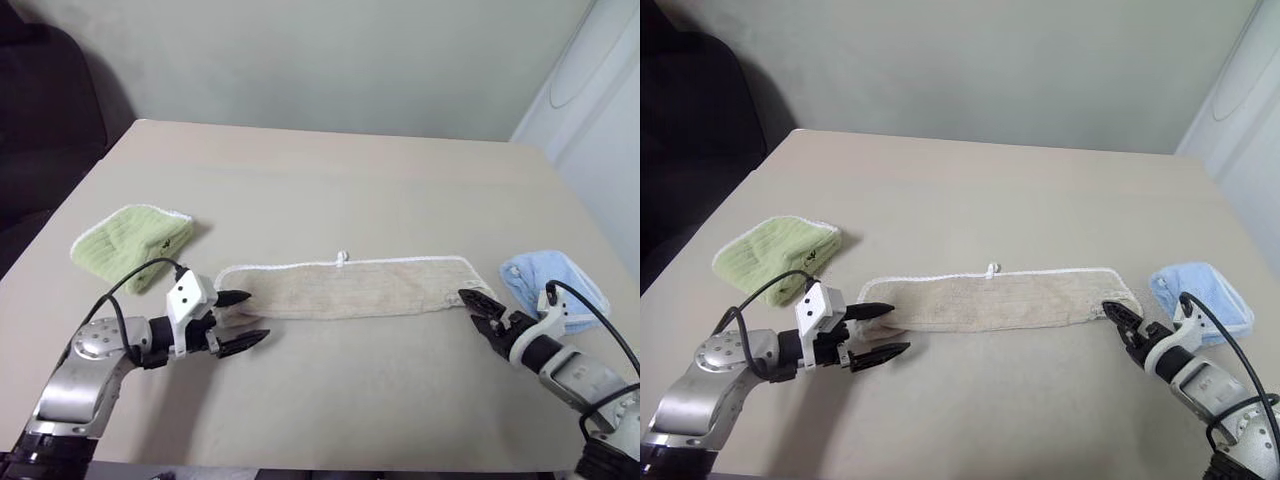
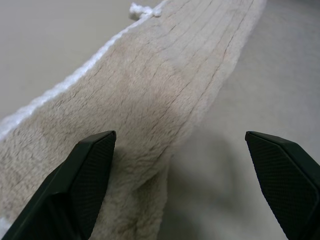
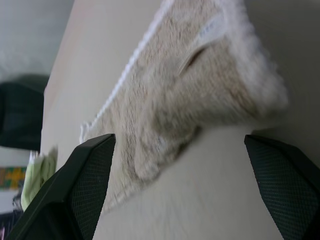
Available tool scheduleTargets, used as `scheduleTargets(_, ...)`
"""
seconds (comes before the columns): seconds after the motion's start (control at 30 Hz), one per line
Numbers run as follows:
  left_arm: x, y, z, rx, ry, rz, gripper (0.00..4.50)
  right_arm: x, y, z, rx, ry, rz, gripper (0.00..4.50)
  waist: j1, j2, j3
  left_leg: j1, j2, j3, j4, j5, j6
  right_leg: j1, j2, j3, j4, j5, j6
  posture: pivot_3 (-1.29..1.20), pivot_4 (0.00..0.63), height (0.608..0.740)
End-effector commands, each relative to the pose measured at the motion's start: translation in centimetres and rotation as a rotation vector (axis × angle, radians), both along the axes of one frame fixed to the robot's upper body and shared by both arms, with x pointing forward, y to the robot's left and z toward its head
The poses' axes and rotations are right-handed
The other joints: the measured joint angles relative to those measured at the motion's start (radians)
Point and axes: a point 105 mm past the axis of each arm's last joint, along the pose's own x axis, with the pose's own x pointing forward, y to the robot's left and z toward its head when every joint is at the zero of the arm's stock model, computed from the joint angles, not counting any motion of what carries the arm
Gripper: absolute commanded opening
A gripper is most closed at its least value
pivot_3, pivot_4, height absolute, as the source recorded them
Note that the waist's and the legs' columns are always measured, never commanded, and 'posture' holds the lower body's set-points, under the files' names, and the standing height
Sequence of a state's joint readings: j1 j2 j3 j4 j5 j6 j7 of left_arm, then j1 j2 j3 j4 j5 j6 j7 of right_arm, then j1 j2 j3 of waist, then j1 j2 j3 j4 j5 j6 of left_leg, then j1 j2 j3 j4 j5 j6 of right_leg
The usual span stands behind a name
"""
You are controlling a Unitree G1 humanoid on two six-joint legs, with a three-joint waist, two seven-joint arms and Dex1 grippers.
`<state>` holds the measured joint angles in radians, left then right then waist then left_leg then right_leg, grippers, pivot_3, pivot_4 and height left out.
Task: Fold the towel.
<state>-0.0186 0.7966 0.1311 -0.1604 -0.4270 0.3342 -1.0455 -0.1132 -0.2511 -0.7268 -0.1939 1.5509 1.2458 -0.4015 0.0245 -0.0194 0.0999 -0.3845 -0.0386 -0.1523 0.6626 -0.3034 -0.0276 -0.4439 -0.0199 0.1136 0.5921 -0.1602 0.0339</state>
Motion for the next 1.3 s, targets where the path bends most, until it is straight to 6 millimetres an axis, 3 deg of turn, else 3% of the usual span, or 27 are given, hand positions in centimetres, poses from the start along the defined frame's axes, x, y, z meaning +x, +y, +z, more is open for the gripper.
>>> scheduleTargets(0.03,-0.3,-0.9,0.7,-0.002,-0.037,-0.042,4.5,1.4,-0.4,0.5,0.018,-0.001,-0.04,4.36,0.0,-0.001,-0.001,0.0,0.0,0.0,0.0,0.0,0.0,0.0,0.0,0.0,0.0,0.0,0.0,0.0,0.15,0.74)
scheduleTargets(0.4,-1.2,-0.8,-0.2,0.027,-0.013,-0.049,4.5,3.4,-1.1,-1.5,0.038,0.095,-0.136,4.36,-0.004,-0.01,-0.009,0.0,0.001,0.0,0.0,-0.001,0.0,-0.001,0.0,0.0,0.0,0.002,-0.003,0.0,0.15,0.74)
scheduleTargets(0.5,-1.2,-0.7,-0.3,0.029,-0.011,-0.047,4.5,3.4,-1.3,-1.9,0.038,0.107,-0.158,3.45,-0.004,-0.011,-0.009,0.0,0.0,0.0,0.001,-0.002,0.0,-0.001,0.0,0.0,0.0,0.002,-0.003,0.0,0.15,0.74)
scheduleTargets(0.8,-1.1,-0.6,-0.5,0.032,-0.006,-0.05,4.5,3.3,-1.7,-2.0,0.045,0.1,-0.213,0.13,-0.004,-0.011,-0.01,-0.004,0.001,0.0,-0.001,-0.003,-0.001,-0.005,0.0,0.0,0.0,0.002,-0.003,0.0,0.15,0.74)
scheduleTargets(1.03,-1.0,-0.8,-0.6,0.029,-0.004,-0.055,4.5,3.4,-1.9,-1.1,-0.032,0.062,-0.204,0.03,-0.001,-0.012,-0.011,-0.005,0.0,0.0,0.0,-0.003,-0.001,-0.005,-0.001,0.0,0.0,0.002,-0.003,0.0,0.15,0.74)
scheduleTargets(1.3,-1.4,-0.9,-0.8,0.023,0.008,-0.065,4.5,4.4,-1.7,4.6,-0.523,-0.184,0.001,0.03,0.002,-0.005,-0.013,-0.008,0.0,0.0,-0.001,-0.003,-0.001,-0.008,-0.002,-0.001,0.0,0.002,-0.003,0.0,0.15,0.74)
